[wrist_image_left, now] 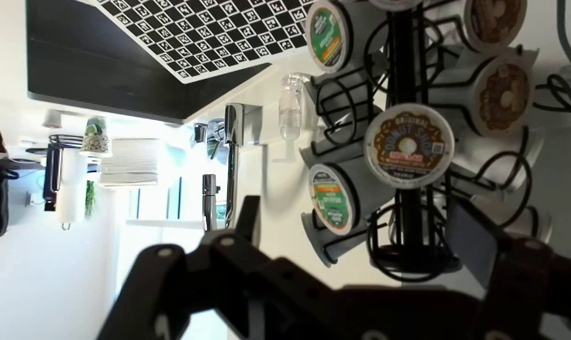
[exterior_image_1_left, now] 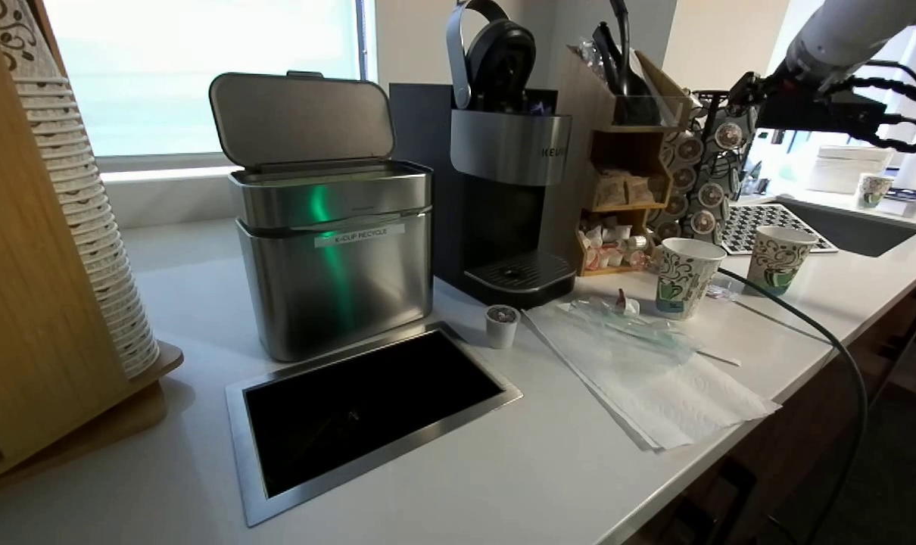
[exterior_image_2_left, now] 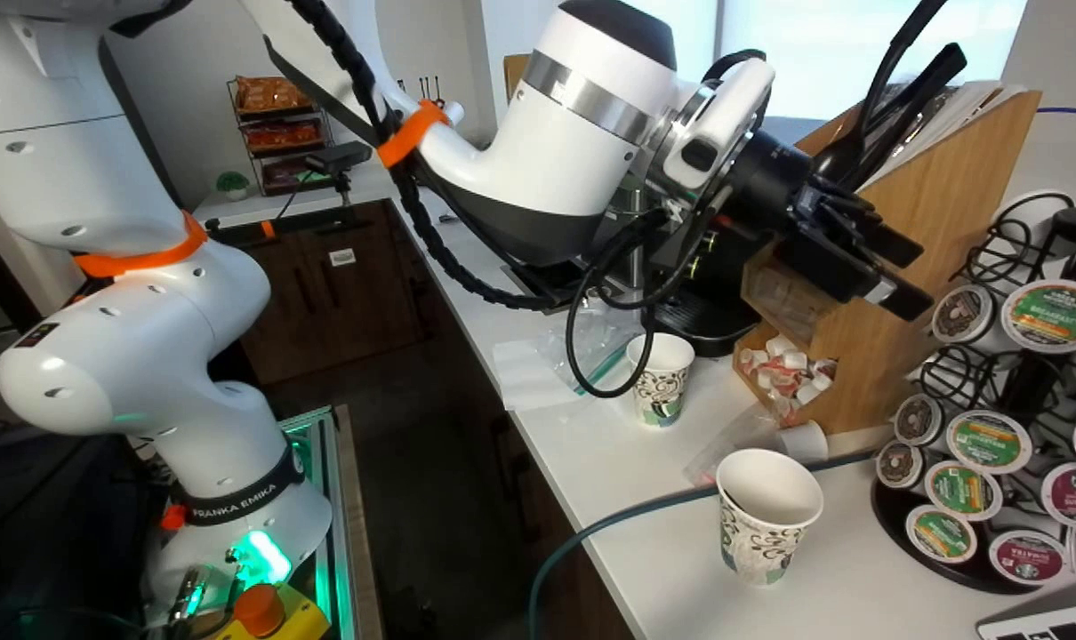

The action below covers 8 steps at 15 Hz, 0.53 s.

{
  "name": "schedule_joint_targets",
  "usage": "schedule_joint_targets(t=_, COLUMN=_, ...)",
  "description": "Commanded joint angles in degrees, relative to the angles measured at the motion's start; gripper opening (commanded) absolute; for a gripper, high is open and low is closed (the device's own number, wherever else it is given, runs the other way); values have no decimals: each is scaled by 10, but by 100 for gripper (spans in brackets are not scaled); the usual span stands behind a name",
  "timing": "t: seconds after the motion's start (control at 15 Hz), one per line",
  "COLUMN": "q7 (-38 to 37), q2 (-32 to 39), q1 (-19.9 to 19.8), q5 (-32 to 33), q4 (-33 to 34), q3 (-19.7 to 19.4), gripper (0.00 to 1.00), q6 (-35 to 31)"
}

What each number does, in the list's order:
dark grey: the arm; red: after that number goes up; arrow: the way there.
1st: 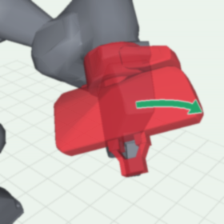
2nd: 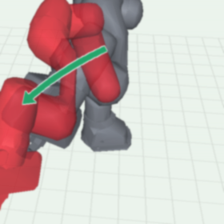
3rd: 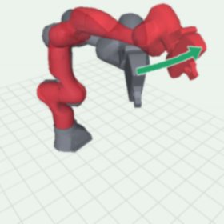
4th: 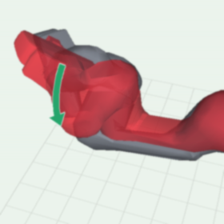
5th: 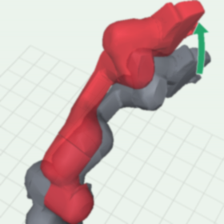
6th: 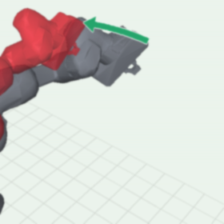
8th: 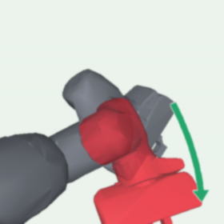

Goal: Remove one coffee capsule from the holder, then place it on the counter

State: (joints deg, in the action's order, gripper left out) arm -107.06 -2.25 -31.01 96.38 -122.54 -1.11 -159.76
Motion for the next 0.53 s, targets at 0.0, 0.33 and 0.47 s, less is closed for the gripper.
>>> schedule_joint_targets(t=0.0, q7=-69, q2=16, q1=4, q5=83, q4=-3, q3=4, gripper=100, q6=11)
schedule_joint_targets(t=0.33, q7=-63, q2=27, q1=0, q5=92, q4=0, q3=1, gripper=100, q6=-25)
schedule_joint_targets(t=0.47, q7=-63, q2=30, q1=-2, q5=92, q4=3, q3=-2, gripper=100, q6=-40)
